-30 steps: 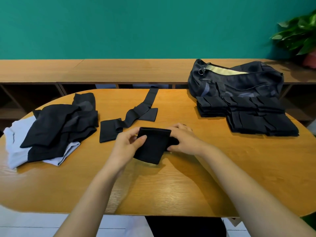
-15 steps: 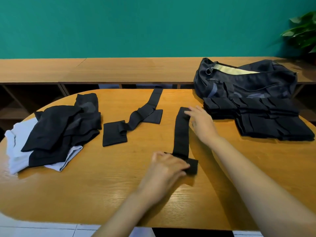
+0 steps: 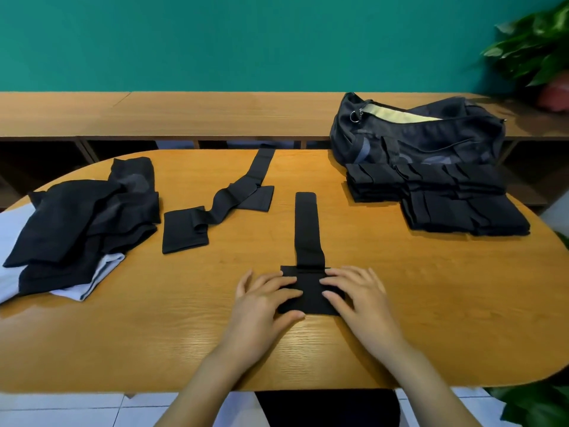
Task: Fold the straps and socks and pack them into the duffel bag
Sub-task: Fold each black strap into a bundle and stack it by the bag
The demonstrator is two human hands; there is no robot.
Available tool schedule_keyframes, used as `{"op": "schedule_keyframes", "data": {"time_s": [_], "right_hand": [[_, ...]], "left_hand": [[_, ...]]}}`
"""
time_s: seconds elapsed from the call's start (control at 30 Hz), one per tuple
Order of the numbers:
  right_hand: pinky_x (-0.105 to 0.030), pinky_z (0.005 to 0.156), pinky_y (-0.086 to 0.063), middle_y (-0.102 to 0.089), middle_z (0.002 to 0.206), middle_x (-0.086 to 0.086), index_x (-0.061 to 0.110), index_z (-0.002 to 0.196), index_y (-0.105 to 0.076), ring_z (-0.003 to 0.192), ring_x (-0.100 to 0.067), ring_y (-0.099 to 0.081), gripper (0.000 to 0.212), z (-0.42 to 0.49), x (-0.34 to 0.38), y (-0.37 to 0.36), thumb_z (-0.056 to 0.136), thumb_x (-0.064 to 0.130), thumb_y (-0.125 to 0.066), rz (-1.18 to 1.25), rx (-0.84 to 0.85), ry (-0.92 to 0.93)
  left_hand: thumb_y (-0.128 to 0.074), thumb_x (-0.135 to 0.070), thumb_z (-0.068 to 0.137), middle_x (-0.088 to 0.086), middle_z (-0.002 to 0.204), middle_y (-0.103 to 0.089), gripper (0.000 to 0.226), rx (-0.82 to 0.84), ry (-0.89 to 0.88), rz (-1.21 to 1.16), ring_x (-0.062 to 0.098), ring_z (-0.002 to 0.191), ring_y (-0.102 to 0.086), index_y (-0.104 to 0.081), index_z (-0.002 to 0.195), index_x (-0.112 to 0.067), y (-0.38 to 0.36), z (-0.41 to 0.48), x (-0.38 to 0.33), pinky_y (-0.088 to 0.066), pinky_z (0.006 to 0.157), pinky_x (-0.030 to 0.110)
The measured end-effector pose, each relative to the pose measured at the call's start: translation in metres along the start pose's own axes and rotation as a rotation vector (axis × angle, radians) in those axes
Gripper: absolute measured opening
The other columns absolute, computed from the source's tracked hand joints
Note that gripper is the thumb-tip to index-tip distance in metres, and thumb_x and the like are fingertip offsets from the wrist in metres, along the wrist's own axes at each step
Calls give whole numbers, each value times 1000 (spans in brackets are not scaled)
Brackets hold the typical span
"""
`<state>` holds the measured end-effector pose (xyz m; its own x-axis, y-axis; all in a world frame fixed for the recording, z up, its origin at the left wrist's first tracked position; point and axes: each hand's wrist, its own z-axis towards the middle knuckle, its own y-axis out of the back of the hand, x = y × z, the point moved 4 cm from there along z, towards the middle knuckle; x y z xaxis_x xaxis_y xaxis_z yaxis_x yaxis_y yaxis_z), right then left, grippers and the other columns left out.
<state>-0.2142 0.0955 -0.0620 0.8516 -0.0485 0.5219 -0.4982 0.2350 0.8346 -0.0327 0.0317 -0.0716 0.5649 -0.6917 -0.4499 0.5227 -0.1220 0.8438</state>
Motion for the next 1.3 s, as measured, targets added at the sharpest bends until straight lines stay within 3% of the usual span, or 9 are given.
{"op": "schedule_keyframes", "data": {"time_s": [0.13, 0.27, 0.4, 0.57, 0.67, 0.83, 1.07, 1.3], "right_hand": [[-35, 119, 1, -41, 139, 29, 44, 125, -59, 140, 2, -21, 43, -14, 3, -4, 91, 62, -41, -71, 49, 3], [-35, 118, 3, -39, 139, 31, 47, 124, -59, 139, 4, -18, 59, -18, -5, -5, 79, 78, -36, -32, 50, 32], [-37, 118, -4, -42, 132, 34, 46, 117, -64, 133, 5, -23, 56, -22, -6, -7, 78, 75, -37, 14, -26, 37], [-45, 117, -16, -62, 119, 26, 39, 105, -72, 123, 0, -42, 45, -23, -3, -5, 85, 63, -39, -83, -143, 44], [-53, 113, -21, -69, 111, 19, 36, 98, -75, 118, -8, -53, 42, -23, 3, -5, 90, 55, -38, -154, -188, 67], [-49, 114, -23, -66, 103, 19, 34, 93, -73, 113, -10, -49, 38, -15, 5, -8, 92, 56, -43, -96, -211, -9], [-49, 115, -25, -58, 101, 21, 28, 91, -70, 111, -8, -46, 40, -11, 2, -11, 89, 56, -41, -14, -187, -50], [-56, 104, -35, -58, 102, 22, 32, 91, -73, 110, -5, -41, 33, -11, 1, -8, 85, 58, -54, 53, -210, -40]], "left_hand": [[-41, -60, 86, -16, 118, -66, 45, -73, -12, 101, 8, 119, -54, -73, 105, -35, -4, -4, -14, -17, 110, 42], [-50, -55, 88, -14, 115, -68, 34, -131, 47, 63, 10, 119, -55, -74, 98, -34, -7, -5, -23, -17, 110, 43], [-61, -47, 85, -15, 118, -67, 23, -160, 134, -38, 6, 126, -47, -74, 97, -32, -10, -11, -24, -16, 112, 42], [-44, -60, 85, -18, 117, -66, 41, -193, 172, -137, -6, 123, -38, -74, 94, -35, -9, -12, -20, -15, 114, 45], [-43, -64, 86, -20, 115, -66, 43, -193, 181, -139, -4, 121, -39, -74, 94, -35, -9, -10, -19, -16, 114, 46], [-51, -55, 87, -20, 108, -67, 34, -204, 210, -125, 9, 118, -47, -75, 92, -32, -6, -9, -20, -20, 112, 51], [-45, -55, 85, -24, 105, -65, 38, -205, 254, -161, 3, 114, -45, -72, 99, -33, -4, -8, -21, -20, 113, 53], [-54, -40, 90, -23, 98, -62, 21, -244, 285, -217, 1, 107, -46, -67, 105, -32, -2, -8, -17, -22, 112, 52]]}}
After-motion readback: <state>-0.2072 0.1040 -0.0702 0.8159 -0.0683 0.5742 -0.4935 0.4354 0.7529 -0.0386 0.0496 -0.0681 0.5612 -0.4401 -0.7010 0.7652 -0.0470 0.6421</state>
